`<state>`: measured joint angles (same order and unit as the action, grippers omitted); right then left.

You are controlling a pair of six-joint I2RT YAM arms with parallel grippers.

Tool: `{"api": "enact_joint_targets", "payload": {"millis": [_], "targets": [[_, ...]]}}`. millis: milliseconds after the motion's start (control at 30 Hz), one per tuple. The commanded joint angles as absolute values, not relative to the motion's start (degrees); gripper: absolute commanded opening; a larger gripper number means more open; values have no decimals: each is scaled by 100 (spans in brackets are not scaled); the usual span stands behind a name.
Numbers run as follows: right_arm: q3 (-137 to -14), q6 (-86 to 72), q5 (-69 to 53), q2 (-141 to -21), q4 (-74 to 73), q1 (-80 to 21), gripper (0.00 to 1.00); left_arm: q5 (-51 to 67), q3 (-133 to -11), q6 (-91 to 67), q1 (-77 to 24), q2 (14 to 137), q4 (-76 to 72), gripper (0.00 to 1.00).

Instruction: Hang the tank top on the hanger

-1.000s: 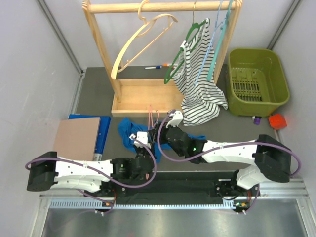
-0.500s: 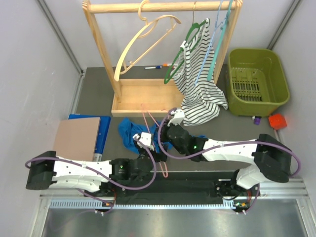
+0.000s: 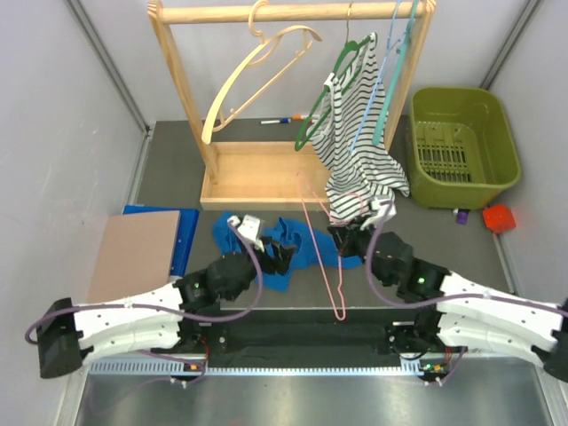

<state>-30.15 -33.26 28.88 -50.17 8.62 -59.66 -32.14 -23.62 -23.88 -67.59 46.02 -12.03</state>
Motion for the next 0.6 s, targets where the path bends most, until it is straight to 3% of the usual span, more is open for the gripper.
{"api": "enact_joint_targets", "payload": {"millis": [0,67,300,567], "targets": [[-2936,-3339,3189,-3687,-602,-5968,0,-1372,-2522,-2391,-5733,5202,-1678,68],[-2909,-3471,3322,-3298,-1018,-5959,0,-1196,-2610,-2338,-5634,5711,-2029,62],[-2856,-3673,3770,-2356,-2055,-5968,0,-712,-3172,-2627,-5555,7424,-2812,59],[-2821,-3718,3727,-2268,-2145,-5968,0,-1476,-3410,-2883,-5493,7954,-2523,56]]}}
